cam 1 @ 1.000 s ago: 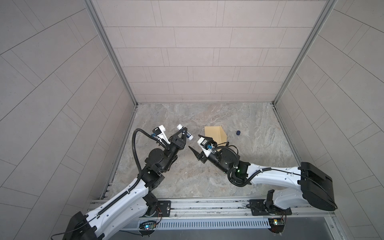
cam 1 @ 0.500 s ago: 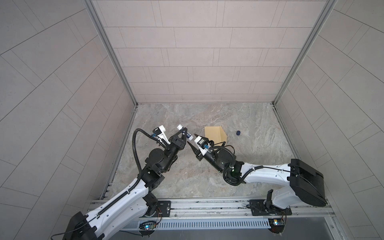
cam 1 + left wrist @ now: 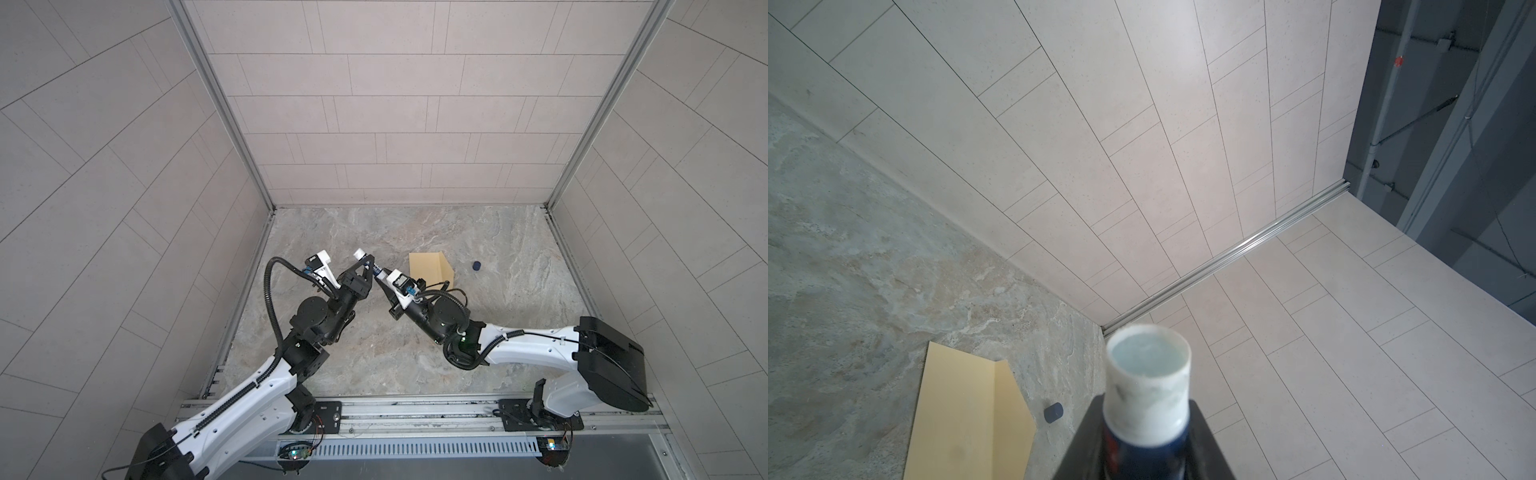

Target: Place the letter into the envelope and seal it

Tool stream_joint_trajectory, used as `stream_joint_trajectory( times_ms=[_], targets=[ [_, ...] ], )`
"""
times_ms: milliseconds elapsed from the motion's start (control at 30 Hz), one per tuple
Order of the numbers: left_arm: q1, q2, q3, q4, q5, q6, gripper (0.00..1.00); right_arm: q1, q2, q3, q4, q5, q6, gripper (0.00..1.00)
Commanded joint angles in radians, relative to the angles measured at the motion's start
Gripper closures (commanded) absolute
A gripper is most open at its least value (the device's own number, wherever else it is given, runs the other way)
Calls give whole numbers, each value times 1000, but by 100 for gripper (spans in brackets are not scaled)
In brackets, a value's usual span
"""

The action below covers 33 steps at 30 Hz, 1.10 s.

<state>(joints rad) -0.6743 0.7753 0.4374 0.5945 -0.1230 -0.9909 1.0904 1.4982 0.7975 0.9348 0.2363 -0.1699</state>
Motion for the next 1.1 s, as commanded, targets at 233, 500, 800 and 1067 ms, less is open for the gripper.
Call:
stream_joint_trajectory(
  times_ms=[233,500,800,1067],
  targets=[
    [1,-5,7,93,36,18,100,1,7,47,-43,-4,58,93],
    [2,44,-59,354,189,166,100,-74,-87,61,-172,-223,255,100],
    [2,73,-59,474,367,261,100,-268,-109,72,-121,-675,639,100],
    [1,78,-49,481,441,310,100,-386,-20,98,112,-953,958,100]
  ],
)
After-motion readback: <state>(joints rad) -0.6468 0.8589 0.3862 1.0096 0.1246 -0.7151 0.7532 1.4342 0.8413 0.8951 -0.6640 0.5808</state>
